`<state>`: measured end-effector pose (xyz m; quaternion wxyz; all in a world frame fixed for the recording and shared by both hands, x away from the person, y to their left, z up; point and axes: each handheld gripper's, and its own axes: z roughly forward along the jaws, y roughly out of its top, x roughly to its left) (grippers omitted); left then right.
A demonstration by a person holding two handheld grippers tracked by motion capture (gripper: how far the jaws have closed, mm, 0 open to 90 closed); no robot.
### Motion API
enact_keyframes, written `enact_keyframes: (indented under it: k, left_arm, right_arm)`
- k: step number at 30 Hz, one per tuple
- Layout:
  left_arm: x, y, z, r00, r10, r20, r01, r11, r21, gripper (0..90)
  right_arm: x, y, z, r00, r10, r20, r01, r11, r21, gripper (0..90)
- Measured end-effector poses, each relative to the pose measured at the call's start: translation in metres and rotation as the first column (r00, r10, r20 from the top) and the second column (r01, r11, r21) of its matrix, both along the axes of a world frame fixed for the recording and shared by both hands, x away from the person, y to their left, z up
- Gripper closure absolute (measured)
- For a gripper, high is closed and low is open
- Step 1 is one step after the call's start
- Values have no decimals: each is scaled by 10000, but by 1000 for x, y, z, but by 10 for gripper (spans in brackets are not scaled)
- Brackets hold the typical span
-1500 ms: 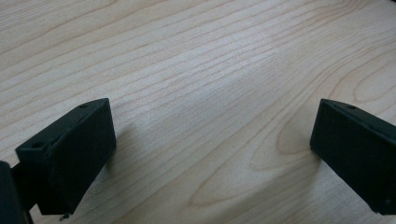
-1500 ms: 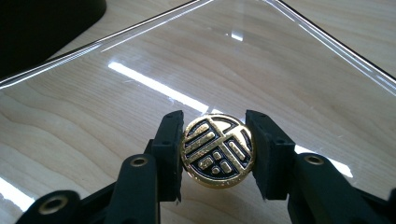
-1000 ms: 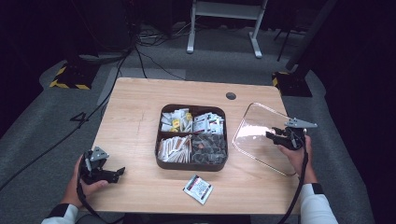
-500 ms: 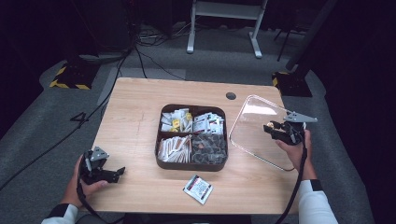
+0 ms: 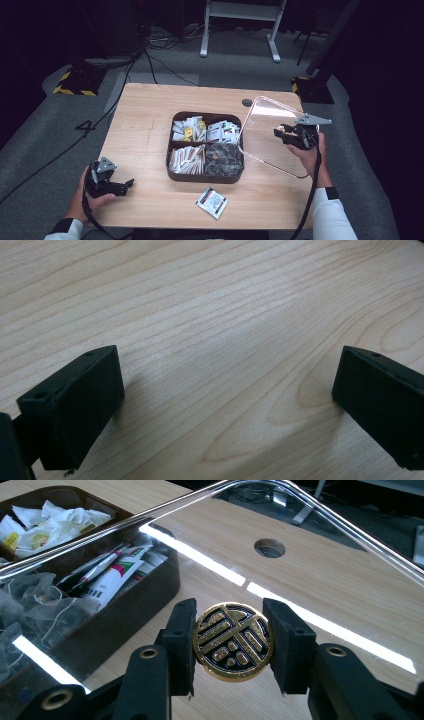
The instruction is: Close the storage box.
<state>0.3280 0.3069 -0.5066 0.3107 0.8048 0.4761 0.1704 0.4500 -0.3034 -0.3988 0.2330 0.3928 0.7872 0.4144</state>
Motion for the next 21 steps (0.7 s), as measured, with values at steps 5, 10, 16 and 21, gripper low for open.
enact_keyframes:
  k: [5,10,16,21]
  left_arm:
    - [0,0,0,10000,6,-4,-6,10000,-8,5]
    - [0,0,0,10000,0,-15,0,10000,-7,5]
    - [0,0,0,10000,6,-4,-6,10000,-9,5]
    - [0,0,0,10000,6,-4,-6,10000,-7,5]
  right_arm:
    - [2,8,2,9999,112,-9,-112,9999,34,589]
    - [3,18,4,9995,304,9,-305,9995,119,590]
    - [5,33,6,9983,587,22,-588,9982,85,590]
    - [7,48,5,9966,820,30,-820,9966,-31,590]
